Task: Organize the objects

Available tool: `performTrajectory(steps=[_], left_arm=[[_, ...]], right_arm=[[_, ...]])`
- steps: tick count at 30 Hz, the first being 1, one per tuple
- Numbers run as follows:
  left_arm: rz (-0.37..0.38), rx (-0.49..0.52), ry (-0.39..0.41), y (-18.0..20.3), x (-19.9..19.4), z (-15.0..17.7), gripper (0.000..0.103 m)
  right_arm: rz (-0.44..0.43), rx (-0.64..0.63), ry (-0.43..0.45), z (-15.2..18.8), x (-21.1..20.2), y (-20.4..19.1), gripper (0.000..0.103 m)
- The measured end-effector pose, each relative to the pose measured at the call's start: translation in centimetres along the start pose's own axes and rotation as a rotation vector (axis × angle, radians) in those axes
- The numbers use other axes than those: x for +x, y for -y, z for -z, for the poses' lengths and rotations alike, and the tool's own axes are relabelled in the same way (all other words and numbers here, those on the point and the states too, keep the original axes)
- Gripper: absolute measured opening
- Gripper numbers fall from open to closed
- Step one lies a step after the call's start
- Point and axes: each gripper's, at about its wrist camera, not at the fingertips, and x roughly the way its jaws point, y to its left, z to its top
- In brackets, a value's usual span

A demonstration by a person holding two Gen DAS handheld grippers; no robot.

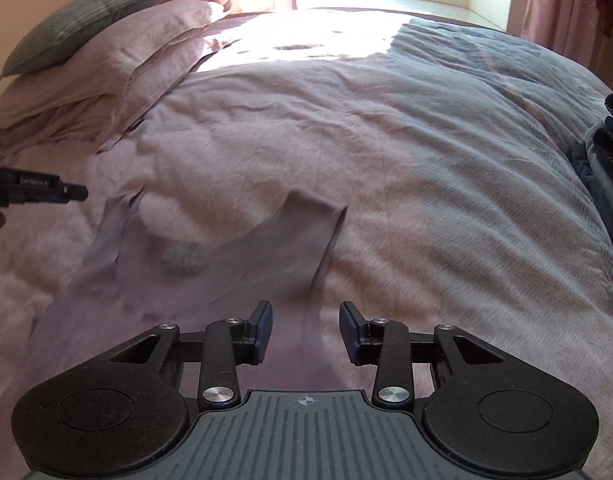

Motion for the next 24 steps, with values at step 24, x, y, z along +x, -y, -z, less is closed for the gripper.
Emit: performTrajectory(steps=[24], left_arm=[[0.088,0.235,-0.543,2.0,-24.4,29.2,0.019]], right_arm=[[0.109,0.163,-0.455,23.5,-16.4,-4.9,0.035]])
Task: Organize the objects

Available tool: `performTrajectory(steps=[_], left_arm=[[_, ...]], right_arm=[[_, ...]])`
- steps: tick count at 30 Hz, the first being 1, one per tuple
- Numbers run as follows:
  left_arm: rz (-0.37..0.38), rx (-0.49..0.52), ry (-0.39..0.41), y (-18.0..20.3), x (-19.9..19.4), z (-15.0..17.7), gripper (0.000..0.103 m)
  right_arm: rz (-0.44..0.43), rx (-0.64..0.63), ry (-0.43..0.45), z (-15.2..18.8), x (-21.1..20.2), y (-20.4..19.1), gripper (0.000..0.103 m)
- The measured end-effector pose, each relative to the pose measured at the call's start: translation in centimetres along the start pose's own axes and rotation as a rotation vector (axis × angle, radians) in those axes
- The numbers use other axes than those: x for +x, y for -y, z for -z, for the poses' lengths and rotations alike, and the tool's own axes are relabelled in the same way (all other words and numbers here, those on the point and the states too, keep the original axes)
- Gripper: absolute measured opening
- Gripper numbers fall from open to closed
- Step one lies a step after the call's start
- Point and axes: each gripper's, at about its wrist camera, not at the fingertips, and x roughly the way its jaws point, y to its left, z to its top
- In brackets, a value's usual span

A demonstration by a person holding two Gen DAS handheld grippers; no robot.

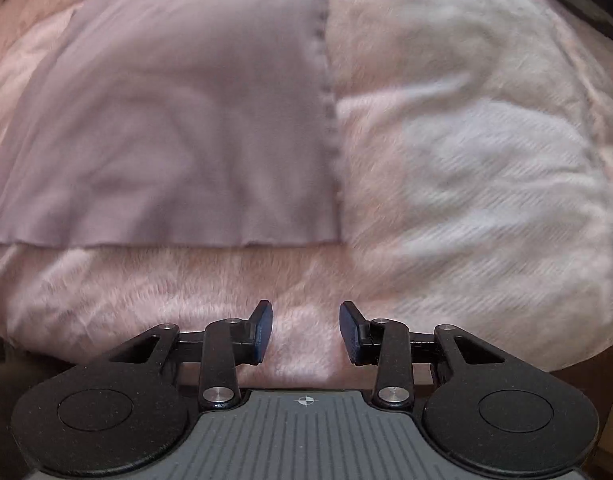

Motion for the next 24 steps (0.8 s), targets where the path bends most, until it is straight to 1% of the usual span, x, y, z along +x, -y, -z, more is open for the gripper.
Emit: performTrajectory(steps=[1,3,4,5,6,7,8,9,11,12,14,17,20,24], left_arm=[[-0.007,-0.012,0.02,0.2,-1.0,-0.4,0.019],[-0.004,-0.049,0.075,0.7,-3.6,-1.5,0.025],[-0.009,-0.064,0.093,1.1,-4.8,-2.2,0.032],[-0.022,-0.069,0.12,1.6,-5.9,-2.9,0.034],[-0.036,-0.069,0.15,2.1,-7.2,-3.6,0.035],[-0.048,-0.073,0.18,2.7,-8.4,-4.2,0.038],[-0.057,-0.085,0.202,3.3,-9.6,-4.8,0.044],[-0.062,-0.101,0.221,4.0,-10.6,-5.2,0.047],[-0.073,-0.131,0.264,5.1,-12.8,-5.2,0.051],[-0.076,-0.139,0.282,5.8,-13.8,-4.9,0.053],[-0.089,-0.147,0.312,7.4,-15.8,-4.0,0.062],[-0.117,-0.157,0.351,9.7,-18.3,-2.4,0.066],[-0.123,-0.177,0.375,11.5,-20.1,-0.2,0.071],[-0.142,-0.181,0.375,13.8,-21.4,2.8,0.072]], right_arm=[[-0.012,0.007,0.022,-0.6,-1.0,0.1,0.035],[-0.041,0.039,0.07,-2.1,-3.4,0.3,0.038],[-0.061,0.059,0.092,-2.8,-4.6,0.3,0.045],[-0.082,0.074,0.116,-3.5,-5.8,0.4,0.053],[-0.103,0.081,0.146,-4.3,-7.4,0.4,0.056],[-0.118,0.073,0.17,-4.6,-8.6,0.2,0.058],[-0.132,0.055,0.196,-4.6,-9.9,-0.3,0.059],[-0.138,0.036,0.213,-5.2,-11.1,-0.7,0.059],[-0.153,-0.011,0.244,-5.2,-13.6,-1.6,0.06],[-0.163,-0.029,0.259,-4.9,-14.7,-2.0,0.061],[-0.185,-0.06,0.285,-3.6,-17.4,-2.9,0.061],[-0.2,-0.094,0.303,-1.7,-19.8,-3.3,0.062],[-0.198,-0.122,0.313,0.8,-21.6,-3.5,0.062],[-0.195,-0.137,0.318,4.7,-22.5,-2.8,0.062]])
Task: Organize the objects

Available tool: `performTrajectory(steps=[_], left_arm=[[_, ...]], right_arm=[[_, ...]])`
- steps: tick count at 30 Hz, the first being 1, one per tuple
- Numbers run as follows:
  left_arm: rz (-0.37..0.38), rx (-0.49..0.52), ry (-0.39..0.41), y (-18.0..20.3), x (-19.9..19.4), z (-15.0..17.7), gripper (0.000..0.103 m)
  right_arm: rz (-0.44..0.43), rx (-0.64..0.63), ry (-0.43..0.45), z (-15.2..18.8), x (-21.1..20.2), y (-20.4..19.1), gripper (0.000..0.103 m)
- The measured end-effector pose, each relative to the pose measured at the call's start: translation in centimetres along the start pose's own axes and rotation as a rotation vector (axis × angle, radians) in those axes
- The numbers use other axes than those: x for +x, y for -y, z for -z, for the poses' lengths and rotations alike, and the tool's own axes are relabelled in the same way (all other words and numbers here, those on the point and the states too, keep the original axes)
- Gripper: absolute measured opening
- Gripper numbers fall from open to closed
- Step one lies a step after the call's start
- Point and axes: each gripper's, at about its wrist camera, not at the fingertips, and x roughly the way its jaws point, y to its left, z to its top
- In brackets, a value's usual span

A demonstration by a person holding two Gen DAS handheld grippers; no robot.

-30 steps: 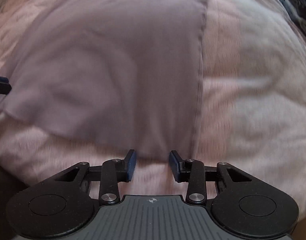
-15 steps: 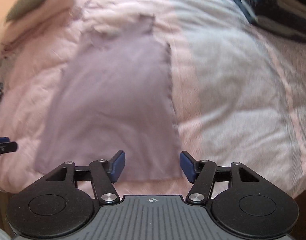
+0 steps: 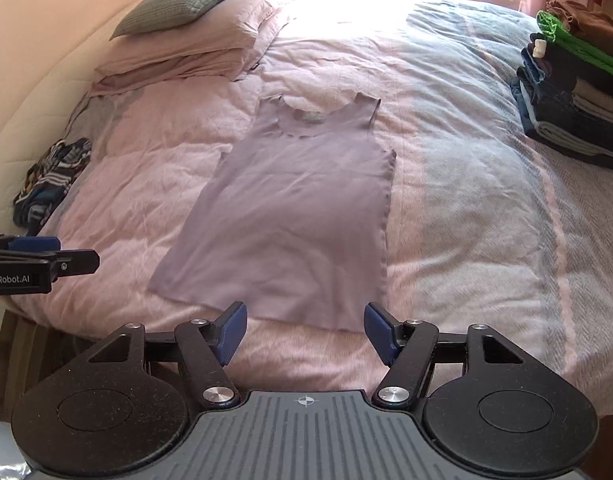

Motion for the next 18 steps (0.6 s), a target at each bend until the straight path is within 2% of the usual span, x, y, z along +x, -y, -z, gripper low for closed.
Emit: performTrajectory(steps=[8,18], left_arm=[[-0.038,-0.003,0.005,2.2,-3.3,4.5,0.072],[-0.065,0.001,0.024,2.9,-5.6,7.0,0.074]], right_arm=[[0.006,-0.011,-0.023,4.8,-2.2,0.2,0.062],[-0.001,-0.055,0.002,5.9,-3.5,-0.4,0.062]])
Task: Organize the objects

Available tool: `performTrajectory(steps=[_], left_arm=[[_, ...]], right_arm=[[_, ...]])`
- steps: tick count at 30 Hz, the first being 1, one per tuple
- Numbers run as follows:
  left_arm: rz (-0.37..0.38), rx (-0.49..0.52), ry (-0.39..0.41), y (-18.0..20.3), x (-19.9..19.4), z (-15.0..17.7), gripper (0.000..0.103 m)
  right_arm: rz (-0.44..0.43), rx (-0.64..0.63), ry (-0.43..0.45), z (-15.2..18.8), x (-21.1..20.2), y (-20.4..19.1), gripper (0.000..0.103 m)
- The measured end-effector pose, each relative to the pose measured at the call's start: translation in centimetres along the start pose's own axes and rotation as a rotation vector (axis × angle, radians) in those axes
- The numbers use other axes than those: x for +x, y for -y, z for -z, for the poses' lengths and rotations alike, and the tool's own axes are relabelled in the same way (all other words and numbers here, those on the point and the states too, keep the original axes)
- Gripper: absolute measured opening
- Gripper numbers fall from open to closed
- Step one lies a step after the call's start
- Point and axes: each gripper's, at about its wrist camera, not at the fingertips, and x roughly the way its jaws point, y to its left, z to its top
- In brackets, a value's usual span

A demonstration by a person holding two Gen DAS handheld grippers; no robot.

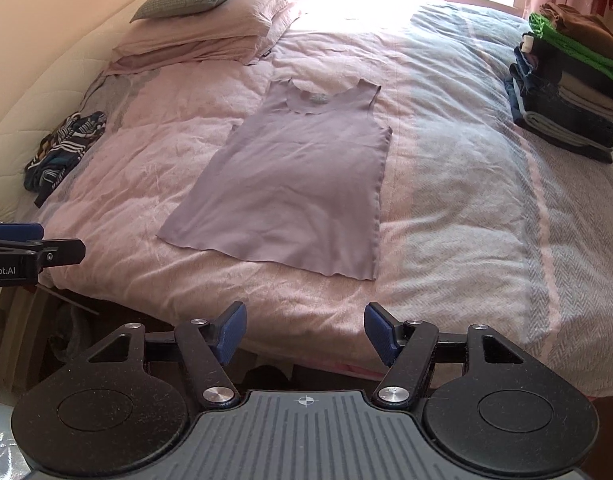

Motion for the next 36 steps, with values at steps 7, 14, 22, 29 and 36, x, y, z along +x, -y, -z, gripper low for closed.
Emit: performTrajectory(steps=[7,14,22,29,36], left_arm=[[-0.009,-0.003,0.004,-0.1,-0.5,0.5,0.075],[-0.009,-0.001,0.003,0.0,-0.5,0.6,0.076],[0.0,0.001,-0.021,-0.1,0.7,-0.4,0.076],[0.018,0.022,-0.035,-1.5,3.6,-3.5,0.076],[0.041,0.053,-0.025,-4.2,7.5,-9.0,0.076]], right_arm=[[-0.01,-0.01,0.001,0.2,-0.1,-0.5,0.062],[-0.009,-0.009,-0.002,0.2,0.0,-0.5,0.062],[-0.008,0.009,-0.017,-1.1,1.1,-0.2,0.062],[0.005,0.058,-0.028,-4.1,3.4,0.5,0.062],[0.034,0.122,-0.023,-9.0,7.4,1.4,0.062]])
